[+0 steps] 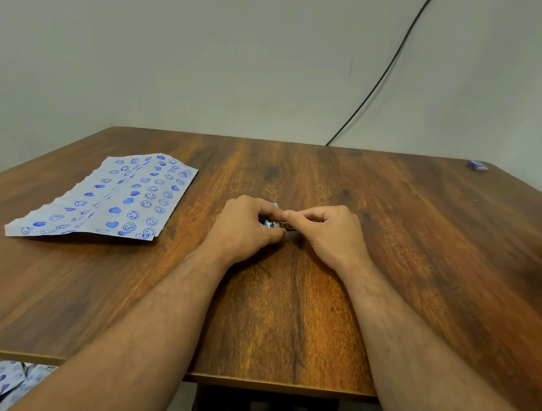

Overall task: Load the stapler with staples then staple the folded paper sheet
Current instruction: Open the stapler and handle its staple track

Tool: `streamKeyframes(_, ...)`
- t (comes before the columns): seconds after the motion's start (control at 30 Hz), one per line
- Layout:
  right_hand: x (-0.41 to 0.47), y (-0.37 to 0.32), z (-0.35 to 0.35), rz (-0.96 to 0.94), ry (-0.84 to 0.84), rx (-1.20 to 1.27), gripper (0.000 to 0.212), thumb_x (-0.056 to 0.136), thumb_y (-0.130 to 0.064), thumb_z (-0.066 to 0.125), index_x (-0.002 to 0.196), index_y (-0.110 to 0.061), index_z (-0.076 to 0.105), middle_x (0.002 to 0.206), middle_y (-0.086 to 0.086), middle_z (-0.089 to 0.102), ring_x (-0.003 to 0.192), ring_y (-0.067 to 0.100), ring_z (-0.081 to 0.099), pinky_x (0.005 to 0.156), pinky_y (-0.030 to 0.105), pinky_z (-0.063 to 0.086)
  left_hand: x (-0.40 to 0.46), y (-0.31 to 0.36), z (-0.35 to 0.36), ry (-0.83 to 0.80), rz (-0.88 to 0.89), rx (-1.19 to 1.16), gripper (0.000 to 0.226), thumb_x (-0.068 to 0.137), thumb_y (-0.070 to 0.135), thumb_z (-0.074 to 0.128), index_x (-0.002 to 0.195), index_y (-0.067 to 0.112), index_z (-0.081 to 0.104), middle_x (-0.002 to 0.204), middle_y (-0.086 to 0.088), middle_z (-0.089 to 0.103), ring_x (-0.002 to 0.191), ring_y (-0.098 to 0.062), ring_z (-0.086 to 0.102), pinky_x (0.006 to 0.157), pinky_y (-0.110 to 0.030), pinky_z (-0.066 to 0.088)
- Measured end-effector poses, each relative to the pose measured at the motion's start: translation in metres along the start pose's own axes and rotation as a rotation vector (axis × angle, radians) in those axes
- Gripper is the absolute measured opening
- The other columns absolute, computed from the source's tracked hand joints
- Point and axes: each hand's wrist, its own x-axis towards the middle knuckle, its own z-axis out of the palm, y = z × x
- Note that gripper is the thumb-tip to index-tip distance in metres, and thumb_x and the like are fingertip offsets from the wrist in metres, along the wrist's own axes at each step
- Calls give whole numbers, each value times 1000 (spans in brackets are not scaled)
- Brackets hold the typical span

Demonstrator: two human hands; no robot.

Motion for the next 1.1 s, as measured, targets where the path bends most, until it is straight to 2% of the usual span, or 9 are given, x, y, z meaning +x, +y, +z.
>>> streamKeyframes(0.1, 0, 1, 2, -1, 18, -33, 25, 76, -54, 78, 77, -29, 82, 71, -14, 75, 77, -2, 68, 77, 22, 50, -1, 1, 1, 1, 6, 6, 20, 73, 22, 87, 92, 28, 82, 71, 16, 70, 61, 12, 57, 65, -9, 39)
streamKeyframes(0.17, 1, 1, 3, -4, 16, -70, 25, 74, -53, 80, 77, -28, 81, 73, -13, 75, 82, -1, 66, 76, 14, 45, -2, 2, 0, 8, -2, 10, 17, 74, 16, 83, 87, 27, 82, 57, 22, 62, 54, 16, 52, 58, -5, 35)
streamKeyframes(0.27, 0, 0, 3, -13, 17, -90, 19, 74, -45, 83, 79, -26, 81, 75, -14, 73, 80, -15, 59, 66, -1, 36, -2, 3, 0, 10, -9, 22, 22, 75, 12, 78, 87, 30, 82, 47, 28, 56, 53, 18, 50, 56, -2, 32)
streamKeyframes(0.33, -1, -1, 4, -25, 8, -107, 14, 76, -39, 82, 80, -25, 81, 73, -16, 71, 78, -23, 54, 66, -1, 36, -2, 3, 0, 4, -12, 18, 23, 75, 12, 77, 87, 30, 82, 49, 25, 59, 51, 15, 51, 54, -2, 33)
streamKeyframes(0.47, 0, -2, 7, -54, 3, -162, 10, 77, -33, 77, 80, -24, 79, 72, -15, 69, 75, -4, 61, 64, 9, 39, -1, 1, 1, -1, -15, 3, 22, 74, 14, 78, 87, 31, 83, 64, 17, 68, 57, 11, 54, 57, -4, 37)
streamKeyframes(0.7, 0, -5, 10, -83, 6, -233, 10, 77, -20, 66, 80, -23, 75, 75, -11, 68, 72, 4, 63, 70, 24, 51, 1, -1, 1, -1, -24, -10, 25, 75, 15, 81, 95, 29, 83, 76, 16, 72, 72, 10, 56, 67, -3, 38)
streamKeyframes(0.83, 0, -5, 10, -94, 17, -241, 17, 77, -14, 60, 82, -22, 74, 73, -9, 67, 70, 8, 62, 66, 24, 50, 1, -1, 1, -9, -16, -16, 25, 75, 14, 82, 96, 28, 83, 77, 14, 74, 67, 12, 57, 64, 0, 38)
streamKeyframes(0.97, -2, -6, 9, -122, 34, -188, 24, 76, -4, 53, 80, -21, 70, 72, -7, 68, 68, 4, 61, 59, 15, 44, 2, -2, 2, -1, -28, -31, 27, 72, 19, 86, 97, 28, 83, 80, 13, 73, 70, 14, 55, 68, 0, 37)
streamKeyframes(1.1, 1, -3, 8, -70, 130, -210, 21, 76, -7, 54, 69, -12, 73, 66, 0, 70, 65, 16, 61, 61, 26, 44, 3, -3, 4, 15, -42, -32, 28, 72, 19, 88, 98, 27, 83, 85, 11, 74, 74, 10, 58, 67, 0, 38)
